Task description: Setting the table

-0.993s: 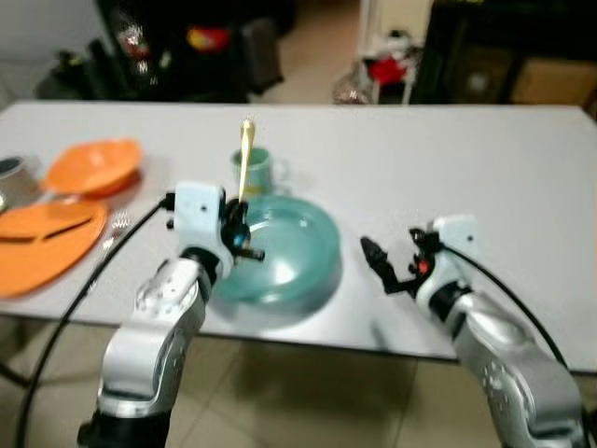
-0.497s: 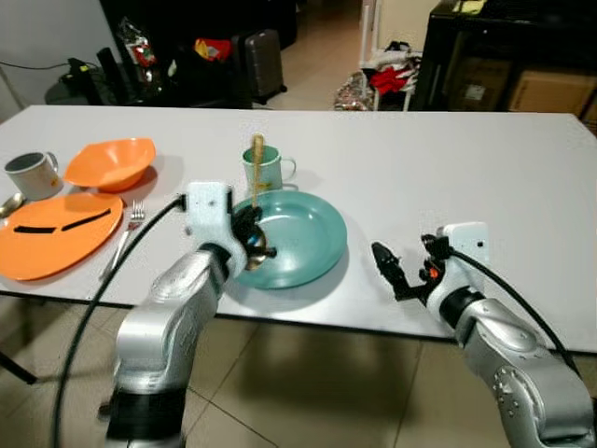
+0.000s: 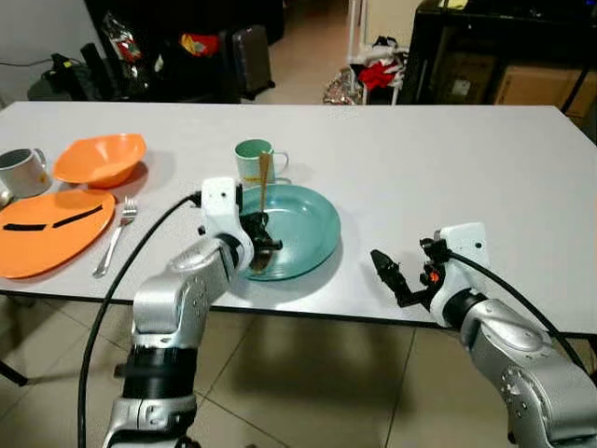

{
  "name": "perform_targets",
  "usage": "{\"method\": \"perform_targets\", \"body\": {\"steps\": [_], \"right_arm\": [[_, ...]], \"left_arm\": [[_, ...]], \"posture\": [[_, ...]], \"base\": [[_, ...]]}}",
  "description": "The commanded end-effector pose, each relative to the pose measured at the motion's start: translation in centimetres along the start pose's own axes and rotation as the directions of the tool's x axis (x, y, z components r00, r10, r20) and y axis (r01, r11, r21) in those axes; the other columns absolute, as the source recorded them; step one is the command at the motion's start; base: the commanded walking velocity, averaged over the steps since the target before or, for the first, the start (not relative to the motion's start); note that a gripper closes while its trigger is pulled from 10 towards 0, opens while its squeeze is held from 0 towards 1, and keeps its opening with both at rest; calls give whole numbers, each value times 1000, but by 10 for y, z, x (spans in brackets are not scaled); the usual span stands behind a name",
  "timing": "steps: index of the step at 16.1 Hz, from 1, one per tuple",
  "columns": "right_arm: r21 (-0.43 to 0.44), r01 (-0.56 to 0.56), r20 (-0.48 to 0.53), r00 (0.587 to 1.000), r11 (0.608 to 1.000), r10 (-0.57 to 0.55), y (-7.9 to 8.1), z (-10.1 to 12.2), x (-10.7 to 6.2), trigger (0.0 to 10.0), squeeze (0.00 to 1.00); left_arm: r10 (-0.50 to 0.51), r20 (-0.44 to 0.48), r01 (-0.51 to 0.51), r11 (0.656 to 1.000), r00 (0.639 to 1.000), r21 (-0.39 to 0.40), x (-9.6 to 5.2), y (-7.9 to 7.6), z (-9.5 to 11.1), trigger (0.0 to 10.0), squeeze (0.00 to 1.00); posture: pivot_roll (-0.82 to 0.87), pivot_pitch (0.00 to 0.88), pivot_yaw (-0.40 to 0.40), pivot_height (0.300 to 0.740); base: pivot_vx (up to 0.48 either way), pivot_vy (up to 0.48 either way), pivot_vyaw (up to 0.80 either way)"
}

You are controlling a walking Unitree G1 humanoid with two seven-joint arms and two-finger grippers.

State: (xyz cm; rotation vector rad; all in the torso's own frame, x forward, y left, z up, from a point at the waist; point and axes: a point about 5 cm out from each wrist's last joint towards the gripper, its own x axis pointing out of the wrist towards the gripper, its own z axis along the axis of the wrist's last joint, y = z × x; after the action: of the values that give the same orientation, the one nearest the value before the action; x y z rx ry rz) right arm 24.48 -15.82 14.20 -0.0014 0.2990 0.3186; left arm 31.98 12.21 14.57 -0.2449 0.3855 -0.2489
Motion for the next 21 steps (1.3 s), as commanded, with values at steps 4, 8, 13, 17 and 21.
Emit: {"method": "perform_targets", "body": {"steps": [4,8,13,17,21], "right_arm": [[-2,-35,-5,999,999,35,6,3,-2,10000,0],[-4,-65,-36,997,998,64,10,-1,-3,10000,0],[-5,-123,-63,990,992,123,15,-3,-7,10000,0],[-44,-271,2,962,962,271,18,10,-17,10000,0],[-58,-368,36,928,928,371,23,17,-25,10000,0]], "left_arm": [[12,-21,-12,1000,1000,4,8,0,0,10000,0],[66,-88,-68,997,994,-19,18,11,3,10000,0],[102,-145,-109,993,984,-40,23,17,5,10000,0],[75,-192,-92,993,979,-78,22,16,4,10000,0],[43,-233,-64,995,972,-82,23,16,-4,10000,0]], "posture": [[-144,27,82,740],[-146,37,90,740],[-146,40,98,740],[-143,39,101,740],[-142,37,101,740]], "base": [[0,0,0],[0,0,0],[0,0,0],[0,0,0],[0,0,0]]}}
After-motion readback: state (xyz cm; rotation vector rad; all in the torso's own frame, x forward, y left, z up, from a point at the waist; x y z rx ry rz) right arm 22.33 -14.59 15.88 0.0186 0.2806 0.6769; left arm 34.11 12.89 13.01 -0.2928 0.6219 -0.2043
